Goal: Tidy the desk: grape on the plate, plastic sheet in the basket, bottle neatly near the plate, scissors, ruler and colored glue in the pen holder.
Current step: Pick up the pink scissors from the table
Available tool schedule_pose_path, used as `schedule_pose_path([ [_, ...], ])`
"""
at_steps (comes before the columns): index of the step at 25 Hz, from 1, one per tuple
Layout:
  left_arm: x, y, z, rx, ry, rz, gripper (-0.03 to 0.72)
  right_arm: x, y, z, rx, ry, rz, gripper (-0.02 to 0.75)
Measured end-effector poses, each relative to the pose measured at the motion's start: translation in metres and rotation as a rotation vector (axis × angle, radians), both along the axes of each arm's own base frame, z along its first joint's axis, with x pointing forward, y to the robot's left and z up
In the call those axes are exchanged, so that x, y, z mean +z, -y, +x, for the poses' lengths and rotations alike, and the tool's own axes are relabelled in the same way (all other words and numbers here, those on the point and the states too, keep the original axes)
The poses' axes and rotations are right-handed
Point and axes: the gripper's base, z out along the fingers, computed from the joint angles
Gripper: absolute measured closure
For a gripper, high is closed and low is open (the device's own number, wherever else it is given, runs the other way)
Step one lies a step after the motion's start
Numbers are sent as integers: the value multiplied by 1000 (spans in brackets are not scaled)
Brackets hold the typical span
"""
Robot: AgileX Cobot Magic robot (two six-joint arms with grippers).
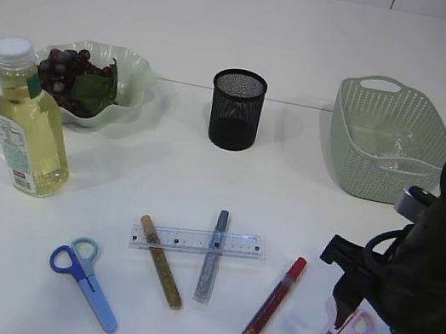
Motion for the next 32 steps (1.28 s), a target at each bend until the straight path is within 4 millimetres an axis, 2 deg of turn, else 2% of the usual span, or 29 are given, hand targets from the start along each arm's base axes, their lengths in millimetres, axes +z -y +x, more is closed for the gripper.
schedule_pose_path([
  [9, 0, -1, 0, 1, 1, 7, 316, -16, -5, 8, -47, -16, 2, 248],
  [17, 0, -1, 0, 1, 1, 7, 316, -17, -16, 29, -51, -2, 11, 248],
  [32, 0, -1, 0, 1, 1, 7, 316, -38, -17, 28, -47, -92, -25, 248],
])
